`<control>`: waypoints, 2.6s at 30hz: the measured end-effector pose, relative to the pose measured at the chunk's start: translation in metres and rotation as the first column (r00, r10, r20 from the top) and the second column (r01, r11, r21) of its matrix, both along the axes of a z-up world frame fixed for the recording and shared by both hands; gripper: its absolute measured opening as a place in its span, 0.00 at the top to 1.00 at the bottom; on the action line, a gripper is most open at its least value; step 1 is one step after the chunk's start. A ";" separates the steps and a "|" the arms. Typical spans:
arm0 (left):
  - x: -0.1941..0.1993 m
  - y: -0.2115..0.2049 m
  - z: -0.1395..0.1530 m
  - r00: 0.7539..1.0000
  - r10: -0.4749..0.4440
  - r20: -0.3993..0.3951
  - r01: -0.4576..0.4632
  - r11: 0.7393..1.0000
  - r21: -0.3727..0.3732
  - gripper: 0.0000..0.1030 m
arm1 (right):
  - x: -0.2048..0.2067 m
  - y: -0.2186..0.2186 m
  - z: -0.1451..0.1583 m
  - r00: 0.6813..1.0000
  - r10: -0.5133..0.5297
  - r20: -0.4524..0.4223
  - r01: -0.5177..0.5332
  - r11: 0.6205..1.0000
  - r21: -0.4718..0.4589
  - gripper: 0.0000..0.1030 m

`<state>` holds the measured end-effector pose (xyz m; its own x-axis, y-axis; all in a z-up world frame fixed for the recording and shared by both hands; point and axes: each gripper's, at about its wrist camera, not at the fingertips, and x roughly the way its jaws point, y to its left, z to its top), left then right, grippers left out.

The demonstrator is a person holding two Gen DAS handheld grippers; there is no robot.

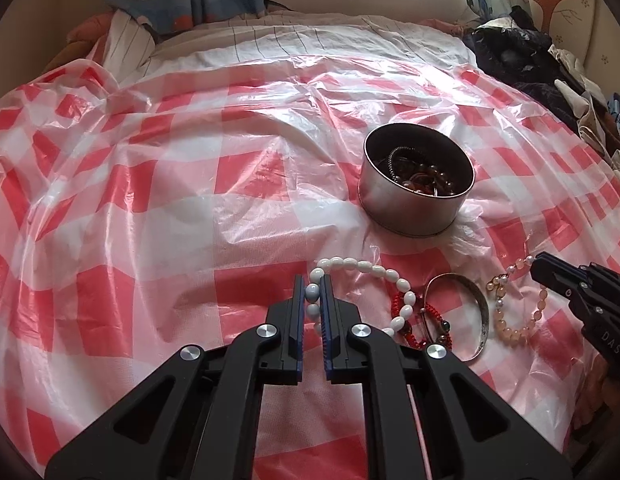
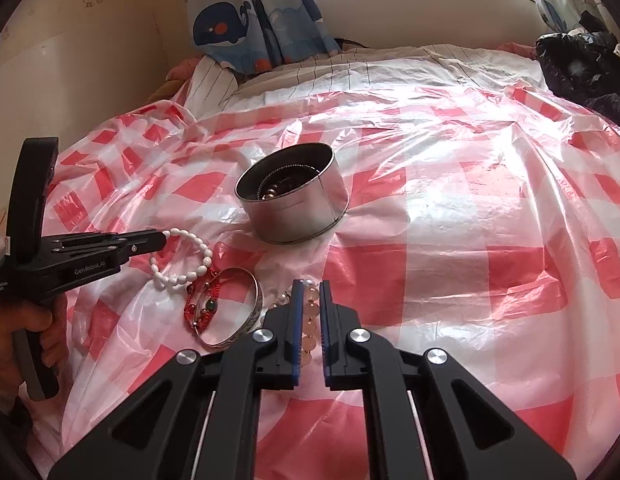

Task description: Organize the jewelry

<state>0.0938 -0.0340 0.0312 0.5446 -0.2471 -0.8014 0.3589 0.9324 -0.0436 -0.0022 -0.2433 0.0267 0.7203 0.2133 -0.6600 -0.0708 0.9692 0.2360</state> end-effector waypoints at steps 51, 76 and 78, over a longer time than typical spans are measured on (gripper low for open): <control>-0.013 -0.025 0.017 0.994 -0.054 0.099 0.045 0.995 0.091 0.94 | -0.007 0.004 0.014 0.997 0.025 0.078 -0.033 0.994 0.107 0.92; -0.017 -0.022 0.057 0.988 -0.084 0.132 0.100 0.987 -0.125 0.94 | -0.006 -0.002 0.023 0.994 0.023 0.102 -0.039 0.987 0.158 0.92; -0.016 -0.026 0.061 0.987 -0.094 0.134 0.112 0.985 -0.134 0.94 | -0.005 -0.004 0.024 0.994 0.023 0.104 -0.041 0.984 0.174 0.92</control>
